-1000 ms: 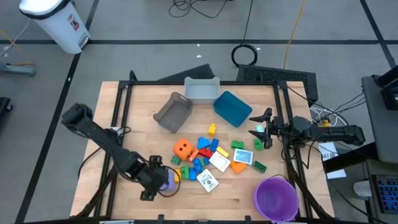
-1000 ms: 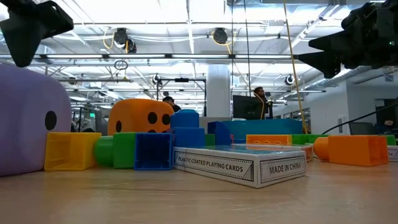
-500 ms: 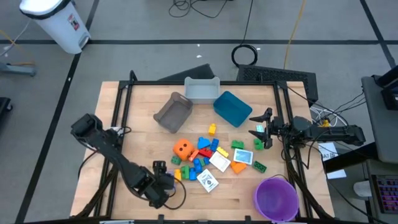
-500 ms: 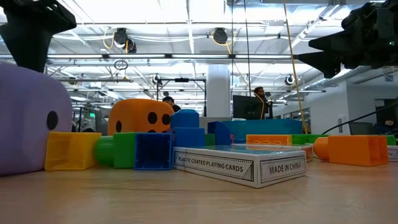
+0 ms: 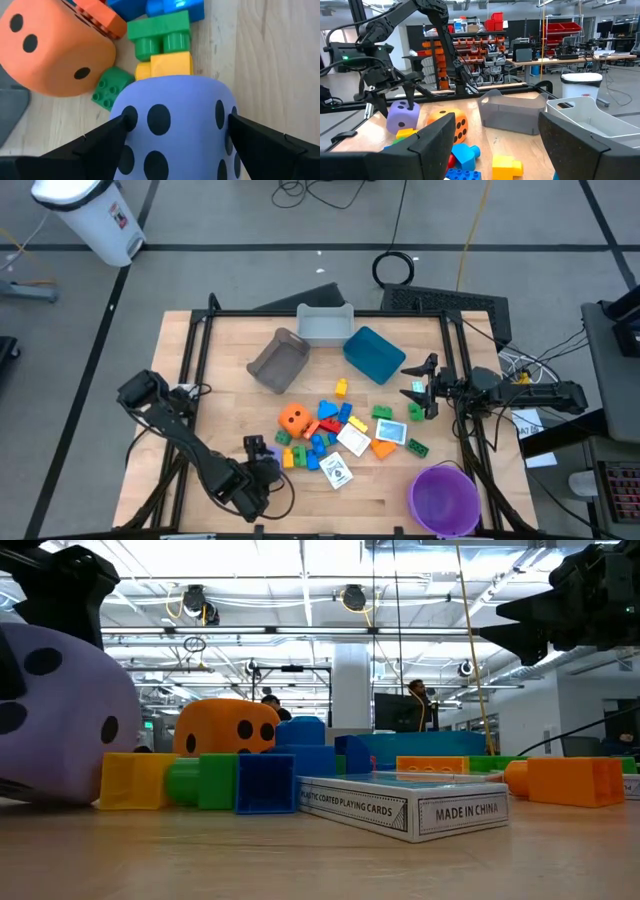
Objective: Pick & Place Toys
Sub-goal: Put the purple dice into the black bin
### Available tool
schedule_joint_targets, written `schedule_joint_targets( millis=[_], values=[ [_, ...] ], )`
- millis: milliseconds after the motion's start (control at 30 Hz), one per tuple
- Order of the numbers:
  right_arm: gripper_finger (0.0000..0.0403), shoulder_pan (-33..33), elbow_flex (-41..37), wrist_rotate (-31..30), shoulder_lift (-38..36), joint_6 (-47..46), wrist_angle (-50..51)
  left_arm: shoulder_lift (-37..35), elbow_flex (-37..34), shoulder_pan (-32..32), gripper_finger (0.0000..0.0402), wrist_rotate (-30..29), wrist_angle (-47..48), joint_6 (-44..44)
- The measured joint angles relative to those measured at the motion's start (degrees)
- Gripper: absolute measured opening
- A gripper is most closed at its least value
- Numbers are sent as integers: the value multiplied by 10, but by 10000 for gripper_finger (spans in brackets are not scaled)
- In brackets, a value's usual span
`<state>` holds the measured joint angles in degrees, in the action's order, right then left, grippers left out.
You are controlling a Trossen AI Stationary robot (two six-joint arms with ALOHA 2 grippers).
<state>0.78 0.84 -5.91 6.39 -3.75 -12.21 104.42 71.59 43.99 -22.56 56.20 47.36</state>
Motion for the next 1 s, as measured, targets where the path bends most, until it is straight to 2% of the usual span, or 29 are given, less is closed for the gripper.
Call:
schedule_joint_targets(
  millis=[133,333,633,767,833,1000],
  values=[
    [279,0,0,0,0,0,0,0,-1,-2,334,21,6,-7],
    [279,0,0,0,0,0,0,0,-1,-4,255,28,7,17],
    [279,0,0,0,0,1,0,-16,-2,-9,250,30,7,12],
    [279,0,0,0,0,1,0,-53,-7,-10,244,29,12,16],
    [279,0,0,0,0,1,0,-77,-7,-13,224,27,17,20],
    [279,0,0,0,0,1,0,-127,-5,-25,206,-7,18,27]
  ],
)
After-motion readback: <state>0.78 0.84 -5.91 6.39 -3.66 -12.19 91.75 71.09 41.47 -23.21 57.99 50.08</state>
